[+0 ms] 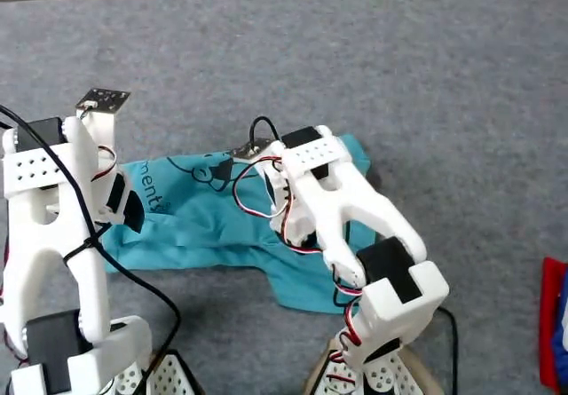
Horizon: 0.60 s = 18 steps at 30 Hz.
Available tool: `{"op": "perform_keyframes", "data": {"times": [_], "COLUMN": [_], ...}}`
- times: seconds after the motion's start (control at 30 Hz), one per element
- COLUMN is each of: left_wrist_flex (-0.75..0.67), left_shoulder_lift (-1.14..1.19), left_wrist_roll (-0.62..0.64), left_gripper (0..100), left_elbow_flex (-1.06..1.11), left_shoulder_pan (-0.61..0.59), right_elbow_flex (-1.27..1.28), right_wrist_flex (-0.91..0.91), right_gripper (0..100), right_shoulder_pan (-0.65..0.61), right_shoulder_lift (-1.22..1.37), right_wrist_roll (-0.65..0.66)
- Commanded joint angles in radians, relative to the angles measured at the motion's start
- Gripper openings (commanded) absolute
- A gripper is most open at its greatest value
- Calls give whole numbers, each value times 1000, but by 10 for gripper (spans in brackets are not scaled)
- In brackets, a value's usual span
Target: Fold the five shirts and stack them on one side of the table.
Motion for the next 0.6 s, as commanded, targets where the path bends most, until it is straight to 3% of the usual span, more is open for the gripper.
{"op": "perform_keyframes", "data": {"times": [0.0, 0.57], "left_wrist_flex": [0, -3], "left_shoulder_lift": [-42, -35], "left_wrist_roll": [-8, -8], "left_gripper": [207, 207], "left_elbow_flex": [-9, -9], "left_shoulder_pan": [5, 8], "right_elbow_flex": [-30, 317], "right_wrist_flex": [32, 8], "right_gripper": [25, 20], "right_shoulder_pan": [-21, -137], "right_shoulder_lift": [-4, -383], "right_wrist_roll": [-12, -14]}}
